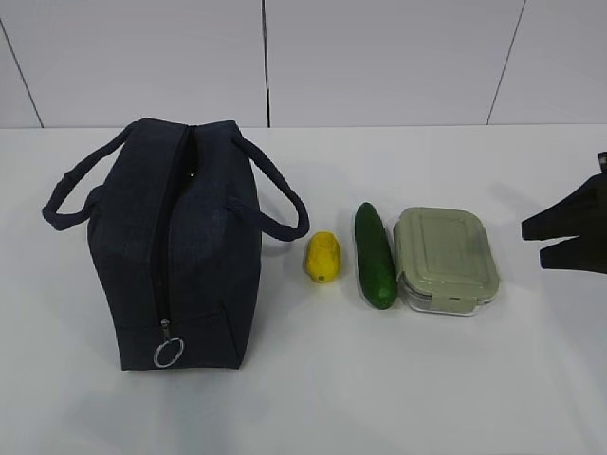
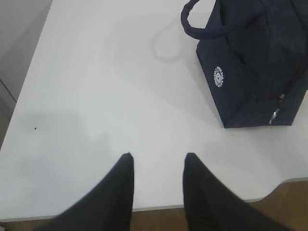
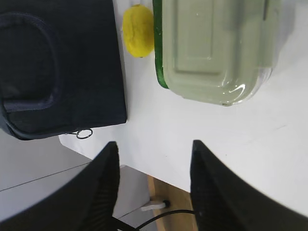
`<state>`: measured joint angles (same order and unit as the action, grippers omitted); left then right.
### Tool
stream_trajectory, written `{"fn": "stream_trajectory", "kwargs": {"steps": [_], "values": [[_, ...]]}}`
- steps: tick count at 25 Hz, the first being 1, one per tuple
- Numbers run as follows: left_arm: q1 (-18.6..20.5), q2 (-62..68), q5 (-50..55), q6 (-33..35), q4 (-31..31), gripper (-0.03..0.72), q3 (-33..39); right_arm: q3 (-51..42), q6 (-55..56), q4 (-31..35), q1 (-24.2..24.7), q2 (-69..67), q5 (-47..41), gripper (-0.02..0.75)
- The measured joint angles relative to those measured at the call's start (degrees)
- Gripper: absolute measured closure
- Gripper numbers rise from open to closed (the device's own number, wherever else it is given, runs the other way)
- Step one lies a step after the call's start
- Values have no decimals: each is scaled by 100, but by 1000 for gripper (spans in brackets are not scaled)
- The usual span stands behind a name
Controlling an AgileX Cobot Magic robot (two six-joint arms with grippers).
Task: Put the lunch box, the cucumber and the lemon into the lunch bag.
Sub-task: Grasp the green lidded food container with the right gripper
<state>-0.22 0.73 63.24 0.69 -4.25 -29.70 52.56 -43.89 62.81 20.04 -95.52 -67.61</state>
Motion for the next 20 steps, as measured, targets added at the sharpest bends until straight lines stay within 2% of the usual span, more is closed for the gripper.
{"fn": "stream_trajectory", "kwargs": {"steps": [12, 14, 18, 20], "values": [[0, 0, 0, 0, 0, 443, 0, 107, 120, 83, 0, -114, 366, 365], [0, 0, 0, 0, 0, 443, 0, 279, 130, -64, 0, -252, 269, 330], [0, 0, 0, 0, 0, 443, 0, 753, 151, -361, 0, -579, 51, 211], [0, 0, 0, 0, 0, 443, 0, 1002, 151, -429, 0, -685, 38, 185]]}}
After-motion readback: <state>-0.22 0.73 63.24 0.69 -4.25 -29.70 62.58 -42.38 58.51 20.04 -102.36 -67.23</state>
